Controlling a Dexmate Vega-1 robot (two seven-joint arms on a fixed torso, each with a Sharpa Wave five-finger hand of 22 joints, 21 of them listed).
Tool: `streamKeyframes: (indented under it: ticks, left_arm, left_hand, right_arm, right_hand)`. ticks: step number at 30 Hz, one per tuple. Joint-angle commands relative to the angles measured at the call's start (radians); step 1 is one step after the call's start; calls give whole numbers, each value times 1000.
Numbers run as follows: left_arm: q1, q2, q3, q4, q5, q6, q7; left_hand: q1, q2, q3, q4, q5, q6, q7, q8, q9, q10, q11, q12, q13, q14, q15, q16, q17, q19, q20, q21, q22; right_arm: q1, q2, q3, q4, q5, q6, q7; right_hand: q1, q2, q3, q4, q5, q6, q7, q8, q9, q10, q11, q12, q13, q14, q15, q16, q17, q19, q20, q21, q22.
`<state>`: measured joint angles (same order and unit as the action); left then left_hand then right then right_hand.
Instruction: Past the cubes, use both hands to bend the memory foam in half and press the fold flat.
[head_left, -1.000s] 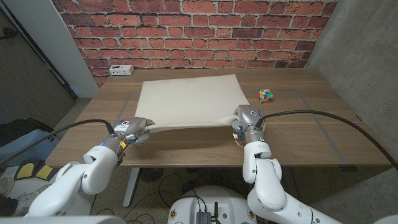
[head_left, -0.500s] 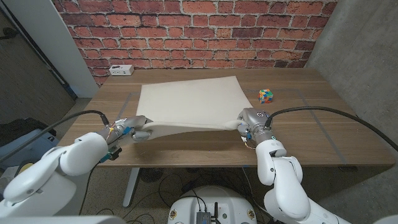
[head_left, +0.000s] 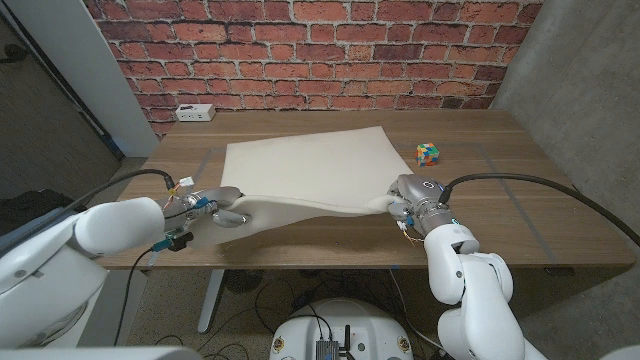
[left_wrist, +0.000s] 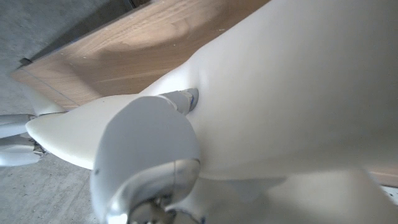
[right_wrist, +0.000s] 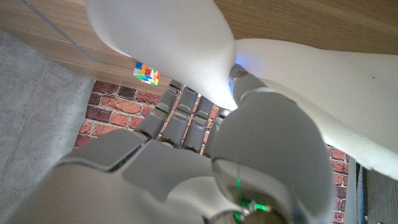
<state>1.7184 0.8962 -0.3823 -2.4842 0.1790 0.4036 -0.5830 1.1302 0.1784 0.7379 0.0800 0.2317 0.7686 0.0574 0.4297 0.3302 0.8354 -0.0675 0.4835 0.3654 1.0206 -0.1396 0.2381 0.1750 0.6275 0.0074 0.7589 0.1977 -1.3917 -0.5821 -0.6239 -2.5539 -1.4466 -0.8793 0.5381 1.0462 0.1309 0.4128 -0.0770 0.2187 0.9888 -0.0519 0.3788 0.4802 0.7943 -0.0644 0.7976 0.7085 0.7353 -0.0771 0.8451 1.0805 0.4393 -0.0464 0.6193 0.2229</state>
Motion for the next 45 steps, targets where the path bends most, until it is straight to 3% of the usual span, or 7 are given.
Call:
streamKeyframes:
  ticks: [1,8,14,17,25,33,45]
  left_arm:
    - [-52,59,-65,57,-235,-76,-165]
    - [-48,41,-113,73,-288,-127,-182]
    - [46,-75,-132,-50,-25,-92,56]
    - [46,-86,-128,-58,1,-87,61]
    - [16,32,-93,-96,74,122,-53]
    - [1,149,-70,-121,118,312,-156]
    - [6,158,-64,-119,124,363,-149]
  left_hand:
    - [0,13,13,-5,-7,48,53,12,13,183,-20,99,22,28,-9,4,5,15,-3,16,0]
    - [1,13,22,-14,-12,53,63,14,26,177,-22,114,46,42,-8,0,6,18,-7,27,-1]
    - [-3,14,29,-18,-17,51,60,10,40,151,-20,121,70,15,-8,-19,6,-15,-6,26,-2]
    - [-7,12,32,-18,-19,51,55,9,46,142,-37,123,80,5,-6,-26,6,-28,-6,27,-3]
    - [-11,11,36,-18,-21,57,52,10,53,144,-31,128,90,4,-10,-29,5,-48,-10,27,-3]
    - [-17,12,41,-18,-22,54,49,7,62,133,-38,129,101,-11,-11,-37,5,-80,-14,24,-3]
    - [-22,12,46,-20,-23,60,48,4,66,135,-42,128,103,-9,-13,-37,5,-90,-16,31,-4]
  right_arm:
    - [-67,52,129,-90,121,91,109]
    - [-76,31,206,-129,307,113,81]
    - [-95,-4,206,-107,352,163,-118]
    - [-94,-13,176,-71,304,175,-230]
    - [-87,-20,153,26,214,194,-439]
    - [-67,-26,181,64,215,165,-453]
    - [-74,-50,206,81,201,130,-505]
  right_hand:
    - [-55,55,4,6,8,3,-1,9,1,2,3,2,-6,1,-142,-5,7,-6,-4,8,2]
    - [-51,51,7,5,11,9,7,12,-2,9,7,4,-11,9,-141,-10,19,-4,2,15,-1]
    - [-51,50,9,6,12,2,2,9,-7,4,7,-4,-22,-1,-140,-26,19,-7,1,19,-2]
    - [-52,51,11,9,12,2,-1,7,-11,3,5,-9,-33,-2,-143,-44,9,-10,0,22,-3]
    - [-43,42,16,1,12,-3,-7,-2,-23,8,-1,-17,-57,7,-146,-67,3,-14,-1,28,-6]
    - [-34,38,25,-9,13,-12,-17,-15,-39,2,-3,-35,-89,5,-147,-118,-24,-20,5,34,-12]
    - [10,21,29,-55,13,-21,-27,-37,-64,2,-12,-56,-131,27,-154,-156,-50,-14,20,47,-19]
